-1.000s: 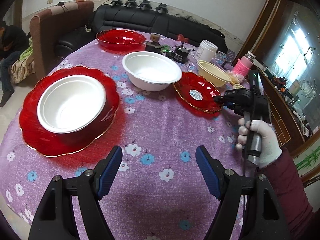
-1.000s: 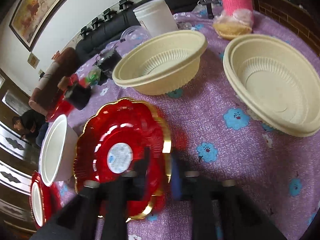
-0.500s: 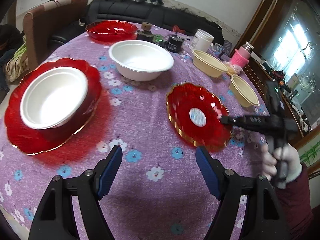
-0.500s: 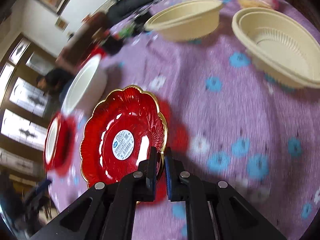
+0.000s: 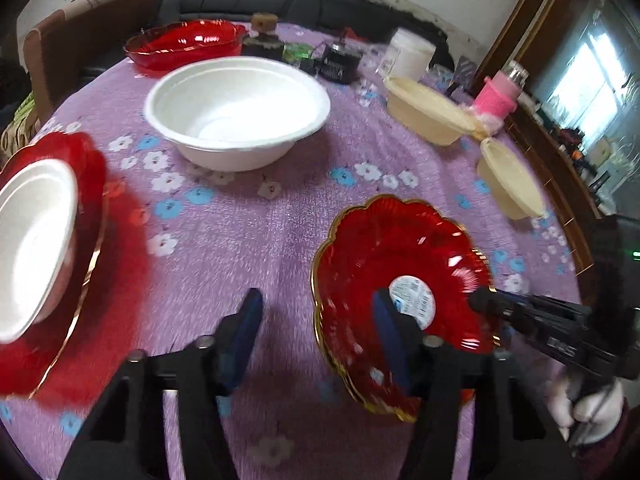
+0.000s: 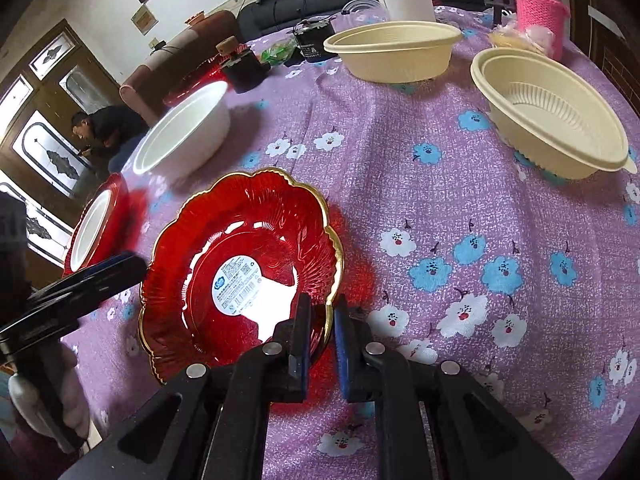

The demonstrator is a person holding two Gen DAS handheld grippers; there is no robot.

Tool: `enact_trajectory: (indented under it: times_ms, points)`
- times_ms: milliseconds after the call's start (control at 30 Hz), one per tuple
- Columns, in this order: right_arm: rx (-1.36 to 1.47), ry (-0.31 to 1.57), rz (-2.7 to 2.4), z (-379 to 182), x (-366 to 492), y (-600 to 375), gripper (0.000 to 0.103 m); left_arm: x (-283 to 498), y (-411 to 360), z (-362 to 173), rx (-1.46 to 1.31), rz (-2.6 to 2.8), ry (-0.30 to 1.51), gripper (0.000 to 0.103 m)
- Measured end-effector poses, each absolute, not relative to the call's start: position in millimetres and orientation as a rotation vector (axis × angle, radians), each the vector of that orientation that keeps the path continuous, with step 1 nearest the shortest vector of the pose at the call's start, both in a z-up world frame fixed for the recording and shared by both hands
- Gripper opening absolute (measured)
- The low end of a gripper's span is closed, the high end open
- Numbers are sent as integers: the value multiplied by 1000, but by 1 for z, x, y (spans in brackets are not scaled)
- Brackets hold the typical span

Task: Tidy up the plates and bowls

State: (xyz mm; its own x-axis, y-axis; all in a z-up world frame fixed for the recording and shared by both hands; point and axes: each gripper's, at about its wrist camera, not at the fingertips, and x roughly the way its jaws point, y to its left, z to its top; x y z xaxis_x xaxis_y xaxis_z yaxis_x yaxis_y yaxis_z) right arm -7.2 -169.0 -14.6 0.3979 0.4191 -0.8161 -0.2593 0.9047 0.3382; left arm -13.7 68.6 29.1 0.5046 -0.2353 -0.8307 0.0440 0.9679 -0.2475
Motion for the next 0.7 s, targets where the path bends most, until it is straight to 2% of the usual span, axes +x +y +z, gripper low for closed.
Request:
enact_trajectory:
  times_ms: [100,233,467,700]
  points:
    - [177,1077,434,-16,-6,-170,12,-3,63,19,-204,-172,1062,33]
    - [182,1070,428,-16,-8,-170,12,-1,54,16,-199,-178,1049,27]
    - [193,1041,411,-11,-14,-171,11,-10,58,21,-217,-174,1049,25]
    - [194,993,443,17,-26,-150,11,-36,83,49,-252,-150,977,25]
